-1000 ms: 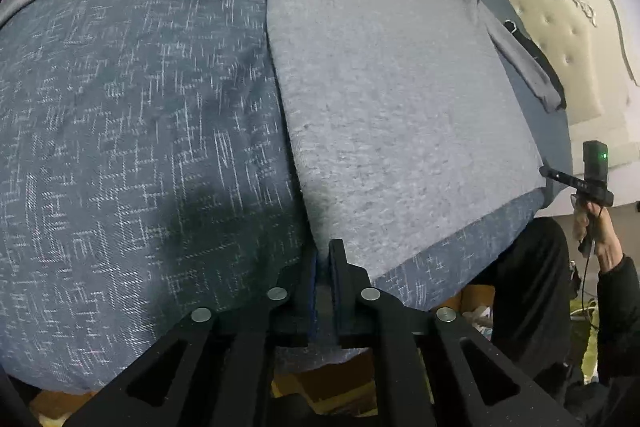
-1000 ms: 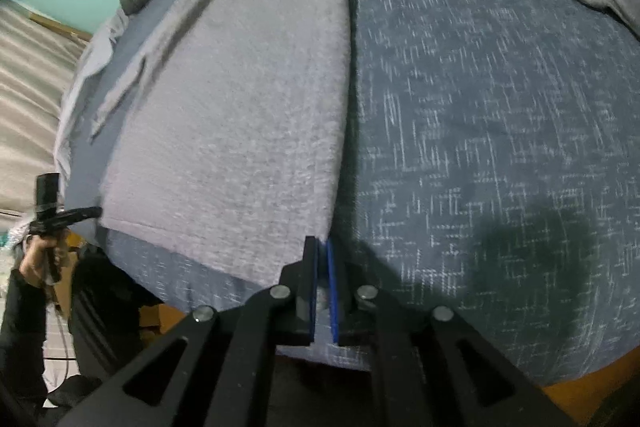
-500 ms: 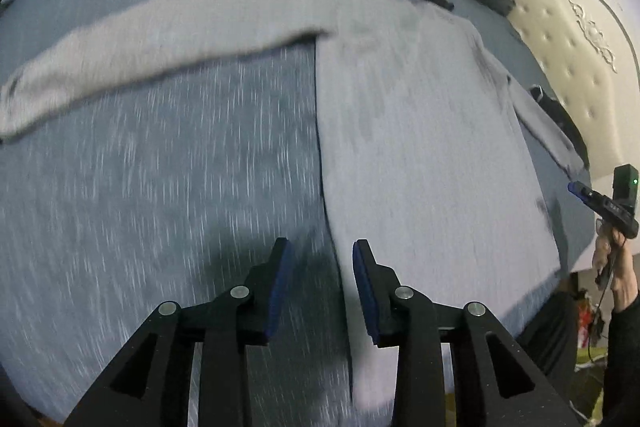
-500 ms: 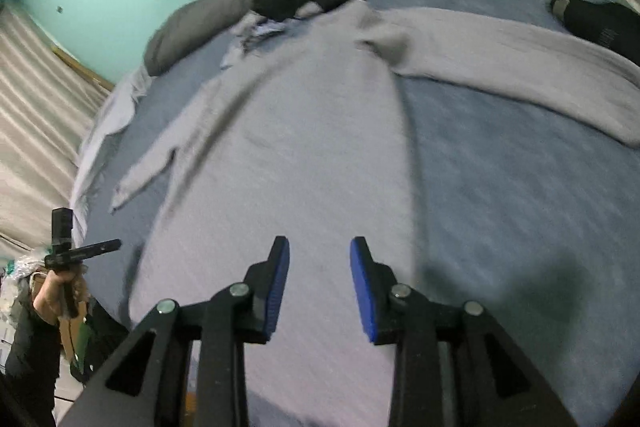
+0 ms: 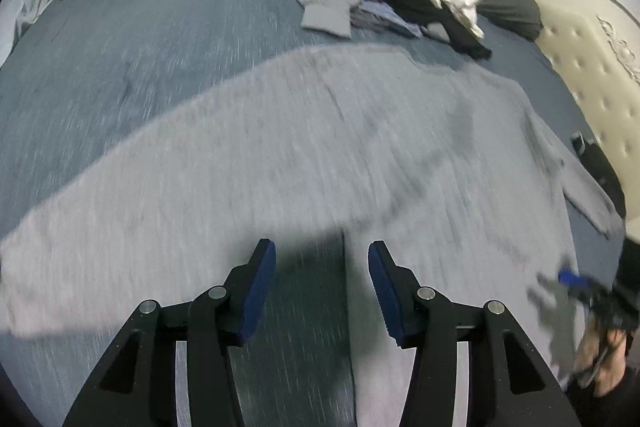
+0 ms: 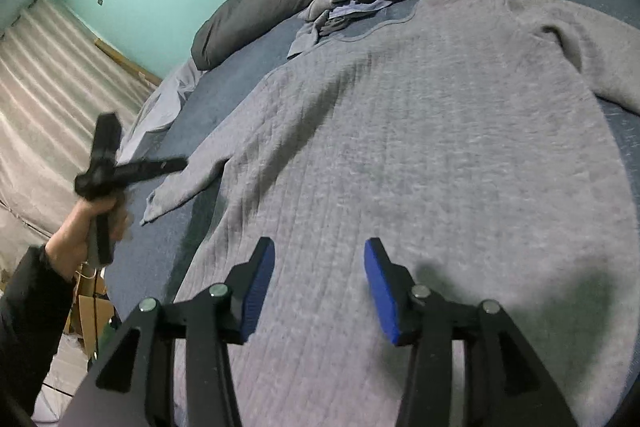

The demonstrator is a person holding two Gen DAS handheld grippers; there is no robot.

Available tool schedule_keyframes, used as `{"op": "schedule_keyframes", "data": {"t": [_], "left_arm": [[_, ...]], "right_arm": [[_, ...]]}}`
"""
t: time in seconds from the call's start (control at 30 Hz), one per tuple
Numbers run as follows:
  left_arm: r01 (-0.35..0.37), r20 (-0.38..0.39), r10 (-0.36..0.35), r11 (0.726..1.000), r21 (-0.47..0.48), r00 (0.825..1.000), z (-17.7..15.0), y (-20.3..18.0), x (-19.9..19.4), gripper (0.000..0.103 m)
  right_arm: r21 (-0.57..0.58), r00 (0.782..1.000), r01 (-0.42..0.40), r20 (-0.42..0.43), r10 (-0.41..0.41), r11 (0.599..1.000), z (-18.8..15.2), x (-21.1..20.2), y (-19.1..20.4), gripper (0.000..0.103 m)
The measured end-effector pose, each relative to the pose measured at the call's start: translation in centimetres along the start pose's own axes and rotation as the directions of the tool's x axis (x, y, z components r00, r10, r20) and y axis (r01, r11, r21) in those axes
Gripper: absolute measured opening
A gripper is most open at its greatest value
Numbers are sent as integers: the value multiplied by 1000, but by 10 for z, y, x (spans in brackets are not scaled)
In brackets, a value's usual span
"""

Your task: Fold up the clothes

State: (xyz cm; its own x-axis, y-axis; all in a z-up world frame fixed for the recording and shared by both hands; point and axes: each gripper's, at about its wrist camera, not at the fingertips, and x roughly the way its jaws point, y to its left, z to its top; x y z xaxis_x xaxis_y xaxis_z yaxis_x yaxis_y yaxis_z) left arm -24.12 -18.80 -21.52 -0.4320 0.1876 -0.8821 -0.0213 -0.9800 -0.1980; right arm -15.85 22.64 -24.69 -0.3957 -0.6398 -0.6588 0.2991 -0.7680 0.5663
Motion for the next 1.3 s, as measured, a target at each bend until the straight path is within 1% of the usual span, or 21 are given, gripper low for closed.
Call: {"op": "schedule_keyframes", "data": {"t": [0.2, 0.33, 0.5, 0.63, 0.7, 0.87, 0.9, 0.93, 0.97, 1.0, 1.1, 1.2, 1.3], "left_arm": [[-52, 0, 52, 999, 11, 999, 61, 11, 45, 52], [-99, -4, 99, 994, 44, 995, 96, 14, 73, 52], [-112, 23, 111, 992, 50, 994, 131, 17, 92, 52], [-147, 22, 146, 985, 90, 989, 148, 15, 109, 52], [-149, 15, 148, 984, 97, 989, 152, 15, 115, 52], [-110, 6, 110, 988, 108, 994, 153, 15, 124, 52], [-94, 3, 94, 989, 113, 996, 152, 15, 125, 47], [-86, 2, 86, 989, 118, 996, 151, 14, 125, 39], [-83, 1, 83, 989, 123, 997, 150, 14, 125, 17], [-90, 6, 90, 987, 132, 996, 149, 13, 124, 6], [-110, 41, 105, 983, 146, 994, 152, 12, 114, 3], [-144, 69, 136, 981, 134, 988, 160, 16, 106, 3], [-175, 71, 167, 977, 121, 983, 172, 19, 106, 3]], "right_arm": [[1, 1000, 6, 31, -6, 1000, 7, 12, -16, 48], [4, 999, 8, 49, -9, 1000, 11, 20, -27, 48], [19, 998, -7, 59, 6, 1000, 16, 26, -35, 48], [18, 998, -13, 55, 12, 1000, 18, 30, -38, 48], [14, 999, -14, 51, 14, 1000, 18, 31, -38, 48], [8, 999, -18, 51, 18, 1000, 17, 31, -36, 48], [6, 999, -20, 50, 20, 1000, 17, 31, -36, 48], [5, 998, -21, 51, 21, 1000, 17, 30, -36, 48], [5, 998, -21, 52, 21, 1000, 16, 30, -36, 48], [6, 998, -21, 53, 21, 1000, 16, 29, -36, 48], [11, 998, -23, 57, 23, 1000, 17, 29, -36, 48], [13, 998, -29, 64, 28, 999, 18, 29, -36, 48], [12, 997, -33, 63, 32, 999, 18, 27, -37, 48]]}}
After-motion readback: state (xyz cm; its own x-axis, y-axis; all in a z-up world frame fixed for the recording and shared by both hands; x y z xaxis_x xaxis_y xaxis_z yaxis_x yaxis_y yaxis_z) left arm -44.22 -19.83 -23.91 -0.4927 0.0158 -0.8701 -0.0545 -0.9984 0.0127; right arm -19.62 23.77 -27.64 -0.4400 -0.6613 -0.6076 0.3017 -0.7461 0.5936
